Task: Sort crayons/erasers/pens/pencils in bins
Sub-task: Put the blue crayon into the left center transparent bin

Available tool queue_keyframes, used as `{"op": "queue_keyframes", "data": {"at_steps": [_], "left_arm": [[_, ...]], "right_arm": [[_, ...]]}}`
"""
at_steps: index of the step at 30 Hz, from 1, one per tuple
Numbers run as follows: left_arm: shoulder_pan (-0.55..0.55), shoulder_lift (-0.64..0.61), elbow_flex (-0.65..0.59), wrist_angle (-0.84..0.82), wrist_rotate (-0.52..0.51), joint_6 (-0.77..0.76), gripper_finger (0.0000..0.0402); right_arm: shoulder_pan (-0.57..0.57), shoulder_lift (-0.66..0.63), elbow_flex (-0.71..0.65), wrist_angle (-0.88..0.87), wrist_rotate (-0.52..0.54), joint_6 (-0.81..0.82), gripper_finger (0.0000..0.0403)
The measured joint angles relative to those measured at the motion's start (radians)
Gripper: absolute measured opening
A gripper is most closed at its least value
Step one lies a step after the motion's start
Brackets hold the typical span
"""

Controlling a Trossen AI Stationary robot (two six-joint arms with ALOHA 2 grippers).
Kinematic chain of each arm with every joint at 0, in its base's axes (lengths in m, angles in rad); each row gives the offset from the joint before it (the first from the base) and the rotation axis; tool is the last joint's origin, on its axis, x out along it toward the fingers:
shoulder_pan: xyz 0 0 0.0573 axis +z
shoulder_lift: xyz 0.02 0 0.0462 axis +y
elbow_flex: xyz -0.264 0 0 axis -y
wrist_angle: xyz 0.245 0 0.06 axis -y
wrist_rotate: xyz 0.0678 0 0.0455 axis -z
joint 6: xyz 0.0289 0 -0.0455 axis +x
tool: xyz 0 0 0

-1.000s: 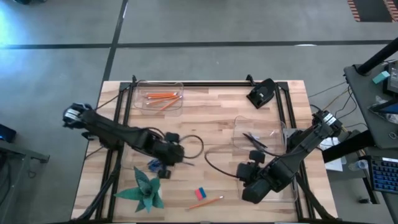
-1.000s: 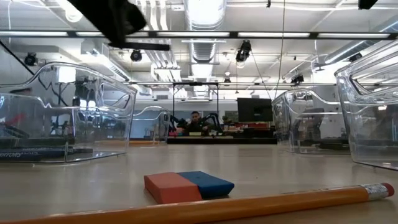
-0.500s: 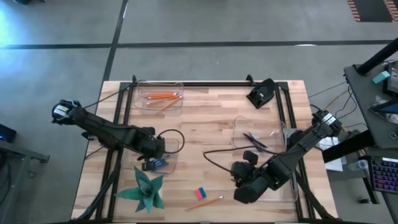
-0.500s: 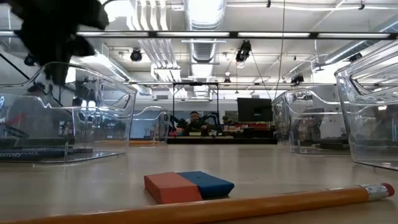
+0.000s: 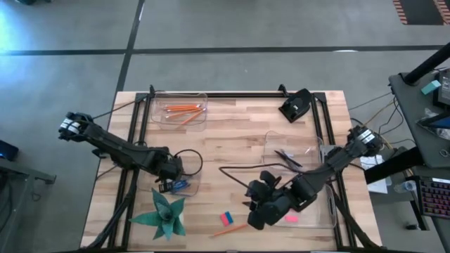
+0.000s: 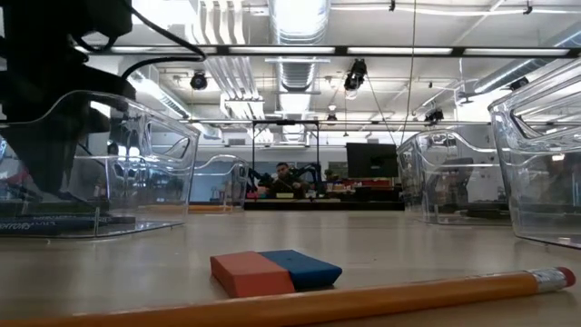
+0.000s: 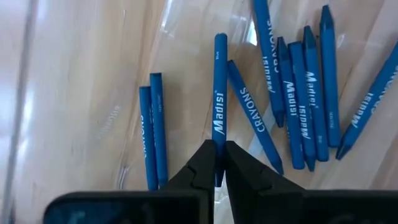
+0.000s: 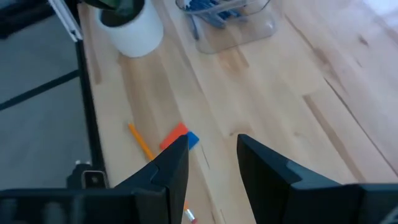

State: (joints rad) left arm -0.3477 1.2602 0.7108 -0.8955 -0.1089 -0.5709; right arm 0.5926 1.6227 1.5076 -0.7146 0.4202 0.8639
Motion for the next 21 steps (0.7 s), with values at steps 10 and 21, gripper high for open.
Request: {"op": "queue_keyframes", "data": {"at_steps": [10, 21], "left_arm": [[0.001, 0.030, -0.026, 0.006, 0.002, 0.000, 0.0010], [0.000, 0.058, -0.031, 0.025, 0.007, -0.001, 0.0040]], "right_arm": [[-0.006, 0.050, 0.004, -0.005, -0.012, 0.073, 0.0128], [-0.006, 0.054, 0.004, -0.002, -0.028, 0.080, 0.0128]]}}
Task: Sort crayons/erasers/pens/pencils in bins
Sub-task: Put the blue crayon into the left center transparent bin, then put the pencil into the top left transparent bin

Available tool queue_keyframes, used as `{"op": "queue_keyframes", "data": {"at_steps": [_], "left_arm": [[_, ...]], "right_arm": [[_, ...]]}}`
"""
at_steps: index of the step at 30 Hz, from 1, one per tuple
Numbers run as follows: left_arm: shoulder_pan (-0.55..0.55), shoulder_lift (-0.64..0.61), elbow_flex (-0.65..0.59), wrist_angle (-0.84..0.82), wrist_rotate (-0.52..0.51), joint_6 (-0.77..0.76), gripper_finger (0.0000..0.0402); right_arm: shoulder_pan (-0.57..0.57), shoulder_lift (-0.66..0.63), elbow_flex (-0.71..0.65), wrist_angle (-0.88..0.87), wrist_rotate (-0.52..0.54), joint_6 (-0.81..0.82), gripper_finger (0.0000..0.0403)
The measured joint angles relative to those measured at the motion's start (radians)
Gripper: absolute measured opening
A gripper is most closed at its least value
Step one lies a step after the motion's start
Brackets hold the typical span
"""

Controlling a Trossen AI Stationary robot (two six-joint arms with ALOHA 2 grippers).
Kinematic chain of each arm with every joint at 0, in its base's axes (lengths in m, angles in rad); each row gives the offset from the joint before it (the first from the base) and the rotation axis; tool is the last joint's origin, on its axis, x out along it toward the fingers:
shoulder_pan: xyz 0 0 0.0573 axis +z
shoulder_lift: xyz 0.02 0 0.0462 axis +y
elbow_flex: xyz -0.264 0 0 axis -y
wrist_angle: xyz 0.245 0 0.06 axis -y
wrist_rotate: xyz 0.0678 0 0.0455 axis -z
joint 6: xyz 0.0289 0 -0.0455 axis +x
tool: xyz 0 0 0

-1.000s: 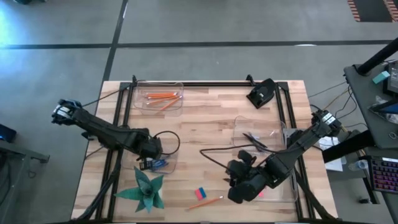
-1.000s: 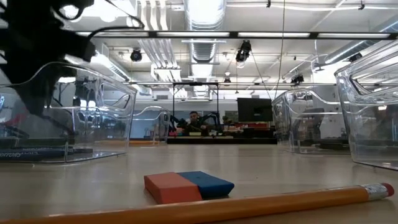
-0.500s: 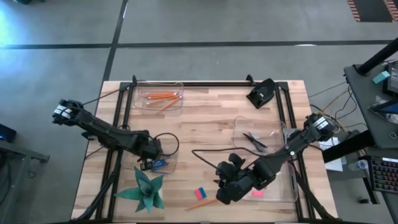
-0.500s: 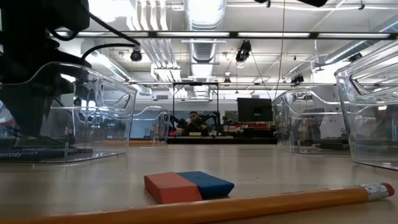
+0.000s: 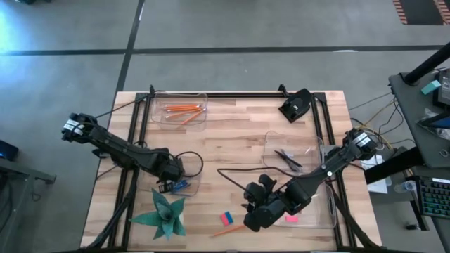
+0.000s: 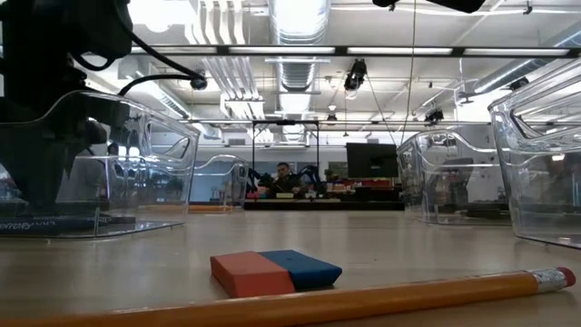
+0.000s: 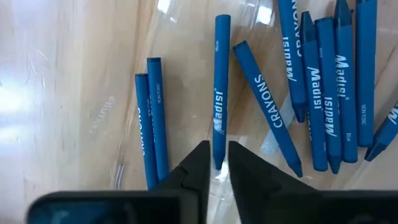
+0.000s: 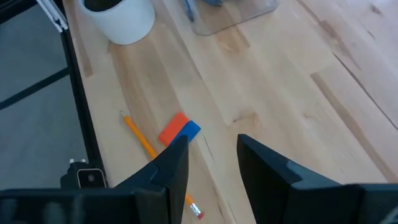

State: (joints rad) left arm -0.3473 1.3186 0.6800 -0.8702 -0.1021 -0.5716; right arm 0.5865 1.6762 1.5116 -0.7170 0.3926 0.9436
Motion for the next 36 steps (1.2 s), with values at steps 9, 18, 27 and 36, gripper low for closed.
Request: {"op": "queue_keyframes", "data": {"at_steps": [9, 18, 27, 36], "left_arm": [[0.000, -0.011, 0.069, -0.120, 0.013, -0.076, 0.0115], [0.000, -0.038, 0.290, -0.277, 0.022, -0.082, 0.0120], [-0.025, -0.042, 0.530, -0.186, 0.005, -0.156, 0.0121], [-0.069, -0.042, 0.632, -0.075, -0.030, -0.135, 0.0121]], "right_arm": [[0.000, 0.001, -0.001, -0.002, -0.060, -0.041, 0.0128], [0.000, 0.050, -0.002, 0.004, -0.089, -0.315, 0.0128], [-0.005, 0.193, 0.004, 0.027, -0.218, -0.509, 0.0128], [-0.005, 0.306, 0.006, 0.097, -0.374, -0.621, 0.0128]]}}
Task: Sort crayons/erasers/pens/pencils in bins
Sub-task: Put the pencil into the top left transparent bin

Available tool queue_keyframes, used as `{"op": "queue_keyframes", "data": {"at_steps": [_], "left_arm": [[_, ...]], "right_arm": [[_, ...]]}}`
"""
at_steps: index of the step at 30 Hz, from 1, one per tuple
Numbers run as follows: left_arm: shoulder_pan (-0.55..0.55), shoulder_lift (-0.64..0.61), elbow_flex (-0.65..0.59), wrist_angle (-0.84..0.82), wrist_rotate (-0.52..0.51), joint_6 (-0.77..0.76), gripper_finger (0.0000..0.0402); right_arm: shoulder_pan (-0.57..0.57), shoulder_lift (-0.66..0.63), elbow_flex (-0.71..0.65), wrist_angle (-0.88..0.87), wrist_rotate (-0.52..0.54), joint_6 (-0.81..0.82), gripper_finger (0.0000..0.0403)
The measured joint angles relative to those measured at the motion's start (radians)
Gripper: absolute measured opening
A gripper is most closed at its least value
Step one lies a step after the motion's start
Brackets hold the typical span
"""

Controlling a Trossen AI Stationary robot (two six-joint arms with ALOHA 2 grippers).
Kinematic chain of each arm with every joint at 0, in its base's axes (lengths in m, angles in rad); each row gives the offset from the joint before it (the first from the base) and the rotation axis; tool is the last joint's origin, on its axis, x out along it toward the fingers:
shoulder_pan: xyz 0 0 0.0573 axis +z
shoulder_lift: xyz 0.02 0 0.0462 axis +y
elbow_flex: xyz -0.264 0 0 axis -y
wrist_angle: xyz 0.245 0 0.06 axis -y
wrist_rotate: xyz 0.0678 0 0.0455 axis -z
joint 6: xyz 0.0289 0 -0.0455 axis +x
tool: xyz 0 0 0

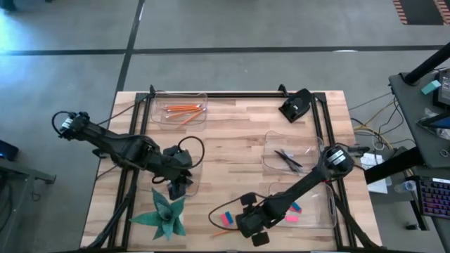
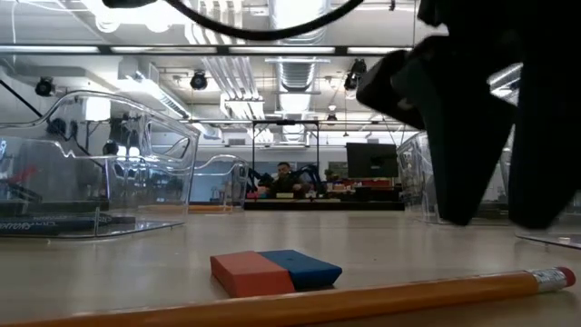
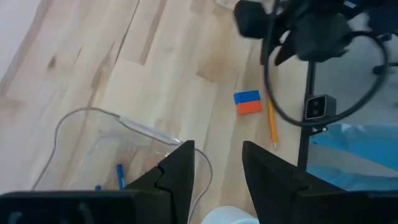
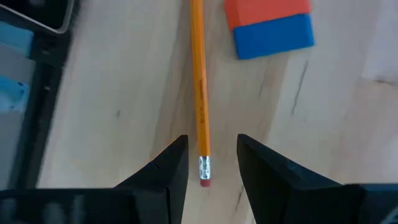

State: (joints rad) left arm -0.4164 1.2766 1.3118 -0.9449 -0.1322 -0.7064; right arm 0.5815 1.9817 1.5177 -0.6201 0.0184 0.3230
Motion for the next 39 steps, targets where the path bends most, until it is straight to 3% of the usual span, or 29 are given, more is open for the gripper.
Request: {"op": "queue_keyframes", "data": {"at_steps": [14, 23, 39], "left_arm": [[-0.003, 0.000, -0.005, 0.002, -0.036, 0.016, 0.0121], [-0.003, 0.000, -0.005, 0.001, -0.044, 0.016, 0.0121], [-0.003, 0.000, -0.005, 0.002, -0.060, 0.010, 0.0121]], "right_arm": [[-0.005, 0.063, 0.002, 0.001, 0.002, 0.148, 0.0119], [-0.009, 0.088, 0.004, 0.001, -0.053, 0.143, 0.0019], [-0.017, 0.004, -0.005, -0.083, -0.096, 0.039, 0.0013]]}}
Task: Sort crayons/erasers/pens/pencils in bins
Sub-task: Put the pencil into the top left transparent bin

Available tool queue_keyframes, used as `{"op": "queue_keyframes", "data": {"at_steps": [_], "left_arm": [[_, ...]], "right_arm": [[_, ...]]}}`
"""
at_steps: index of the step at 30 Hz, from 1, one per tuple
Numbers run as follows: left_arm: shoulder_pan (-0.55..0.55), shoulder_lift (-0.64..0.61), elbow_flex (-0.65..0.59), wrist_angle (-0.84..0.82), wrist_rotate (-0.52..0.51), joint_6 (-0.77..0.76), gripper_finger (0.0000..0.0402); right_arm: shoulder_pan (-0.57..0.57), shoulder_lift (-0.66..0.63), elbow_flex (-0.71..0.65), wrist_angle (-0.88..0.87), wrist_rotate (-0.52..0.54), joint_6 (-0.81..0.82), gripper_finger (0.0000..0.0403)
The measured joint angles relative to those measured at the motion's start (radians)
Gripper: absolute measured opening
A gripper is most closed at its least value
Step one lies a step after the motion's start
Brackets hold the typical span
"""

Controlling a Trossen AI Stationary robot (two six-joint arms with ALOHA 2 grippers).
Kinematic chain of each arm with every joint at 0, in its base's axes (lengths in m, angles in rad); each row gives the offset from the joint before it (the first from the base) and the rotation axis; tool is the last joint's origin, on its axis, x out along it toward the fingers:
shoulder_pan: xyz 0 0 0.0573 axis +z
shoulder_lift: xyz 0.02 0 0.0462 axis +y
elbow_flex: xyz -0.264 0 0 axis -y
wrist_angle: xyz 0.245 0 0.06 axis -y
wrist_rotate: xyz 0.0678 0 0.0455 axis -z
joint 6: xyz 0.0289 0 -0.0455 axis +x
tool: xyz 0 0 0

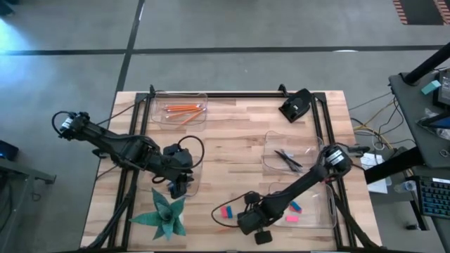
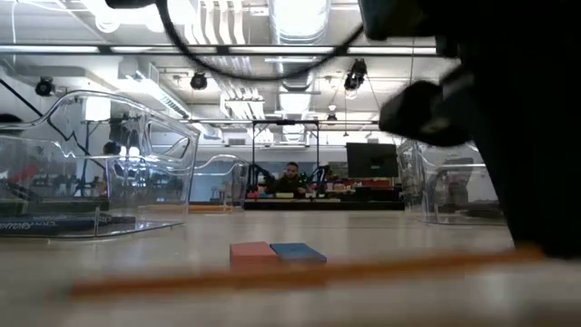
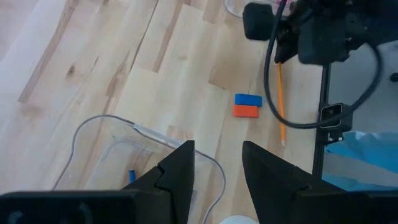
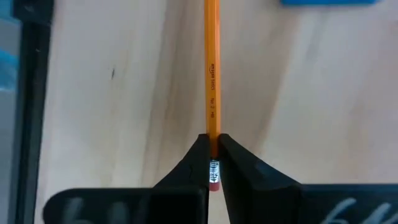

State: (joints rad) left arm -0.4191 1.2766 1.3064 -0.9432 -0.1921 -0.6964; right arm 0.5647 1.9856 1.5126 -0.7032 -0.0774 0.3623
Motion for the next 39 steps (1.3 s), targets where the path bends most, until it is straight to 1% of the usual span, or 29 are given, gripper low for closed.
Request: {"op": "queue_keyframes", "data": {"at_steps": [5, 11, 14, 19, 23, 26, 28, 33, 36, 39], "left_arm": [[-0.001, 0.000, 0.002, -0.001, 0.003, -0.005, 0.0121], [-0.001, -0.002, 0.002, -0.001, 0.004, -0.004, 0.0121], [-0.001, -0.010, 0.002, -0.002, 0.004, 0.009, 0.0121], [0.000, -0.020, 0.002, -0.009, 0.003, 0.098, 0.0121], [0.011, -0.037, 0.002, -0.009, -0.019, 0.160, 0.0121], [0.028, -0.052, 0.002, -0.008, -0.061, 0.189, 0.0121], [0.041, -0.067, 0.002, -0.008, -0.099, 0.205, 0.0121], [0.072, -0.100, 0.002, -0.004, -0.201, 0.207, 0.0121], [0.084, -0.125, 0.002, -0.002, -0.272, 0.207, 0.0121], [0.095, -0.143, -0.002, 0.026, -0.402, 0.208, 0.0121]], "right_arm": [[-0.007, -0.073, 0.001, -0.019, 0.020, -0.004, 0.0013], [-0.028, -0.185, 0.001, -0.028, 0.116, -0.007, 0.0012], [-0.035, -0.246, 0.001, -0.053, 0.188, -0.006, 0.0012], [-0.050, -0.354, 0.001, -0.131, 0.333, 0.043, 0.0012], [-0.100, -0.424, 0.000, -0.185, 0.423, 0.094, 0.0012], [-0.176, -0.457, -0.001, -0.211, 0.426, 0.093, 0.0012], [-0.250, -0.465, -0.001, -0.212, 0.426, 0.065, 0.0012], [-0.475, -0.450, -0.001, -0.172, 0.387, -0.099, 0.0012], [-0.612, -0.422, -0.001, -0.047, 0.287, -0.247, 0.0012], [-0.726, -0.391, -0.002, 0.128, 0.154, -0.345, 0.0012]]}}
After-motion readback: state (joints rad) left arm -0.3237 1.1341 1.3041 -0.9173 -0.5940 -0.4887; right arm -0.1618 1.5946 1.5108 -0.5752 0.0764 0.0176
